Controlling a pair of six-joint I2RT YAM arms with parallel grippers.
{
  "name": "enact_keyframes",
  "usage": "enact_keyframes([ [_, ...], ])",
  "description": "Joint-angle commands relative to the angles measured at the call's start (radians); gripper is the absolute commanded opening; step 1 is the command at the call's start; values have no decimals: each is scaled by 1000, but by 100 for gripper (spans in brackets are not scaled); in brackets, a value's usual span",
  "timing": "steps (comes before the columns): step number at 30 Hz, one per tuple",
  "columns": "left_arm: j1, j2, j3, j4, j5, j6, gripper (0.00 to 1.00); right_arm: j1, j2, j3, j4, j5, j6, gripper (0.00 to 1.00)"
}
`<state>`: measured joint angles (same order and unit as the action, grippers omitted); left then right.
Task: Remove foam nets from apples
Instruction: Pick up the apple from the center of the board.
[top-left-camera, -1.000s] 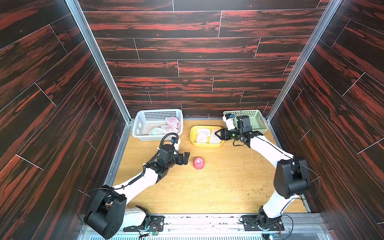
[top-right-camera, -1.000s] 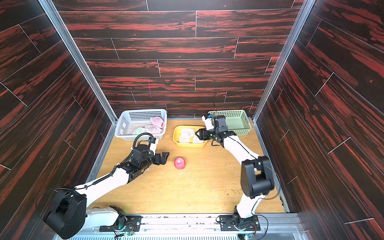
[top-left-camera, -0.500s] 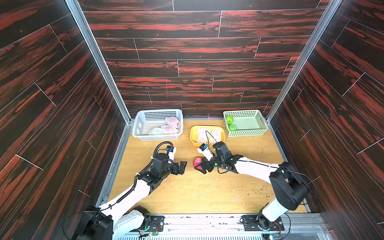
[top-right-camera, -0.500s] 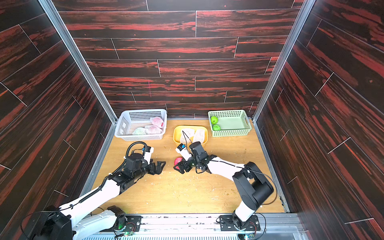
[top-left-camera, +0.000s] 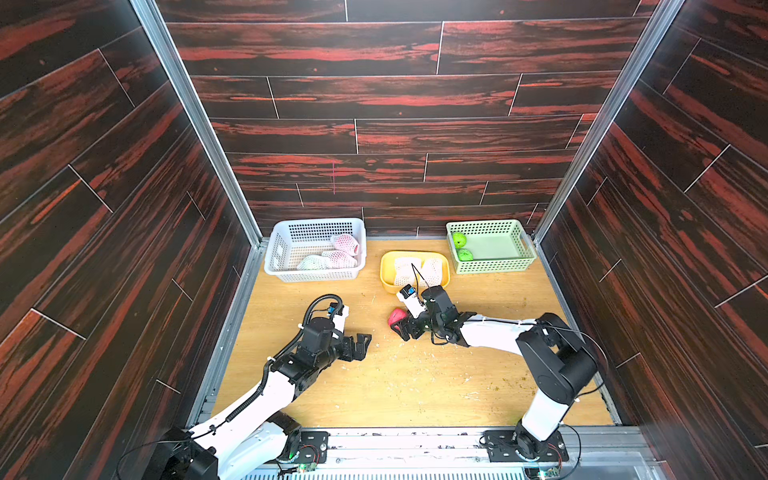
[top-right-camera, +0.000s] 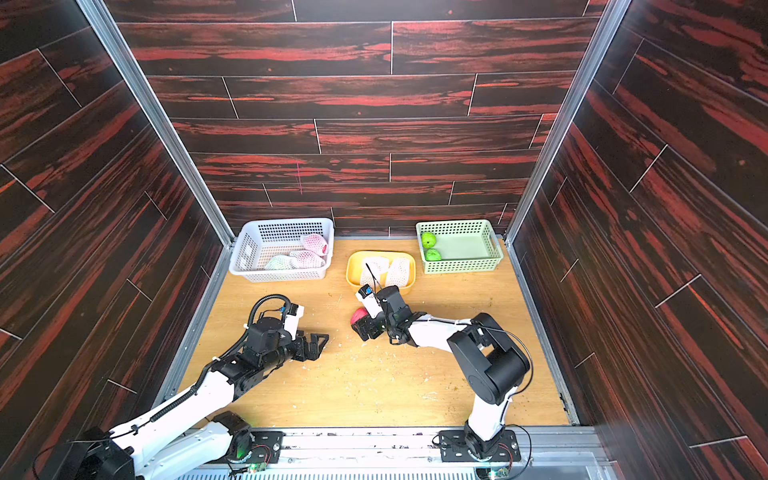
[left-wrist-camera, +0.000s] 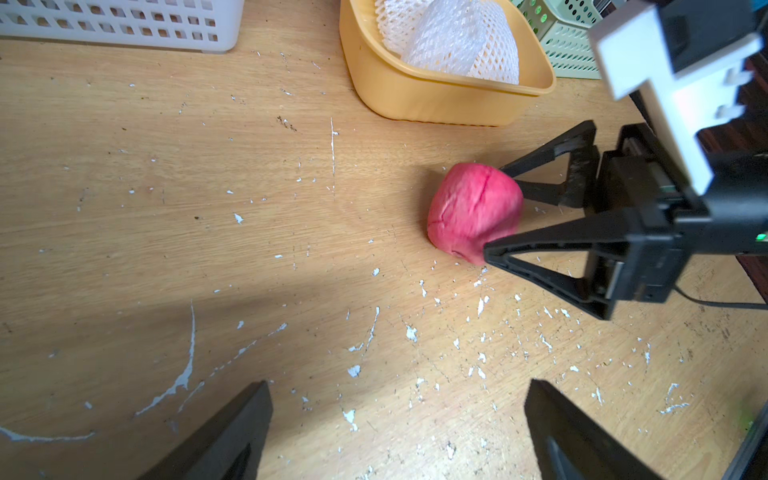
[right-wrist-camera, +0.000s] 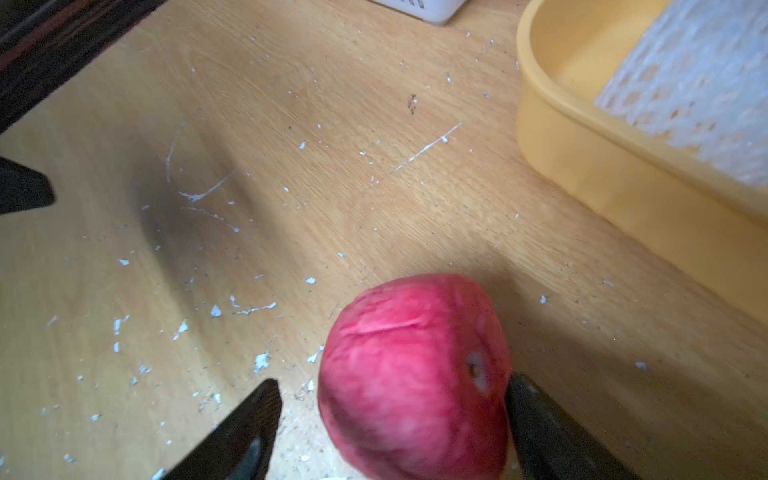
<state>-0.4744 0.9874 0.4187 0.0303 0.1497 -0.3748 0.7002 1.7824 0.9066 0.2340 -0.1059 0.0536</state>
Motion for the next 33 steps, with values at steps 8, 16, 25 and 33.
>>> enact_keyframes([
  [8,-4,67,31,40,8,0,100,2,108,85,4,100,14,89],
  [16,-4,83,38,48,3,1,100,1,185,174,-40,96,21,90],
  [25,-4,100,46,51,4,12,100,-2,241,207,-71,8,-7,87],
  [33,-4,105,55,85,53,36,100,-22,186,192,-57,-99,8,53],
])
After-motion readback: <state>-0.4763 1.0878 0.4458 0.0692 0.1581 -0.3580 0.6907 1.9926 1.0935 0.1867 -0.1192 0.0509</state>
